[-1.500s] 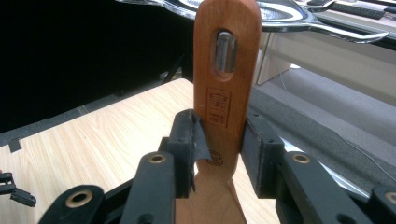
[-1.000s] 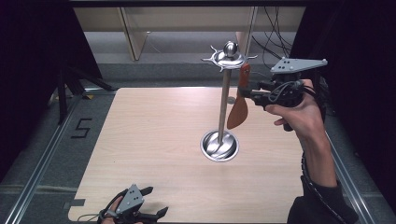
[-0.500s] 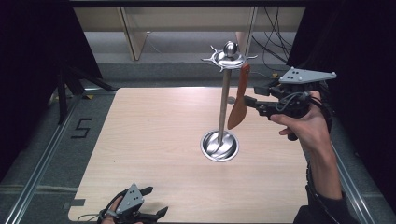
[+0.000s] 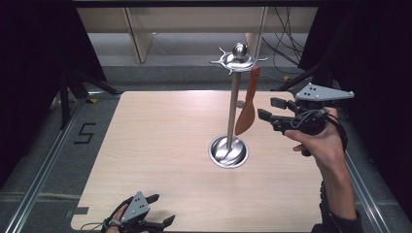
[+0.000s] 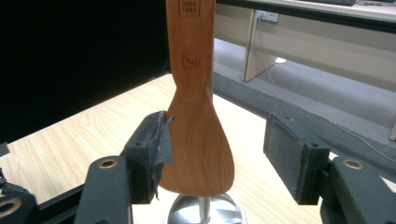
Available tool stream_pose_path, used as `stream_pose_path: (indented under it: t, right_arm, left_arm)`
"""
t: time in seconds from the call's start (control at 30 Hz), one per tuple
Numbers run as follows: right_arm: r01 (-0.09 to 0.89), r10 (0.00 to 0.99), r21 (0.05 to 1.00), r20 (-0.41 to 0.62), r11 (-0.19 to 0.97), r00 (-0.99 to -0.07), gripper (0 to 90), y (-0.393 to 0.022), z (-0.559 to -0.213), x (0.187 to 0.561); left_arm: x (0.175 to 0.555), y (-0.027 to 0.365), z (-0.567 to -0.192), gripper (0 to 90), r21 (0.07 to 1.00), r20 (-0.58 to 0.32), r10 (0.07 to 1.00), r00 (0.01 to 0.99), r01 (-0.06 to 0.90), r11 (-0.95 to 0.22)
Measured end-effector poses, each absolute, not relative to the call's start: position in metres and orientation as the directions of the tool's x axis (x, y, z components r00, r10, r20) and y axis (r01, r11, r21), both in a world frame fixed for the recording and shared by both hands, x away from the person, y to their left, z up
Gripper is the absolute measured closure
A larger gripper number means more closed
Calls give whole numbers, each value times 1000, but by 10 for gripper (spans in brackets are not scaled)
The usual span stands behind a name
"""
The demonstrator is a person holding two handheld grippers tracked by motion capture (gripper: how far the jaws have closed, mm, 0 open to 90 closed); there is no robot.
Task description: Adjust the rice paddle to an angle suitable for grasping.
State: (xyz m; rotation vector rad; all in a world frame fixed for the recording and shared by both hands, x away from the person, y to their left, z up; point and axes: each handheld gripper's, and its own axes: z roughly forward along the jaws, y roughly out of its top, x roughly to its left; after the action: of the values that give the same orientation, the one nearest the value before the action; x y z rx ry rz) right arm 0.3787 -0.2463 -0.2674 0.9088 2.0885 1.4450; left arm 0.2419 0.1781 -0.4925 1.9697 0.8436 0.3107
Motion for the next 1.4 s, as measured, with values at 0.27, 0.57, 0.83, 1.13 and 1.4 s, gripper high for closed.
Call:
stream_pose_path:
  t: [0.27, 0.57, 0.83, 1.13, 1.4]
  right_arm:
    - [266, 732, 933, 5, 241, -681, 406, -249, -275, 373]
    - [264, 730, 933, 0, 247, -683, 404, -253, -290, 371]
    - [283, 718, 925, 17, 252, -696, 400, -253, -304, 367]
    - [318, 710, 911, 41, 262, -703, 395, -255, -314, 365]
    - [315, 715, 914, 40, 257, -698, 371, -254, -321, 367]
  left_arm:
    - [242, 178, -493, 149, 843, -120, 672, 731, 432, -319]
    - [242, 179, -492, 148, 840, -106, 674, 731, 429, -333]
    - [244, 179, -493, 149, 847, -98, 663, 742, 412, -336]
    - [245, 179, -492, 148, 847, -102, 659, 745, 413, -336]
    - [245, 178, -492, 149, 849, -109, 659, 744, 415, -328]
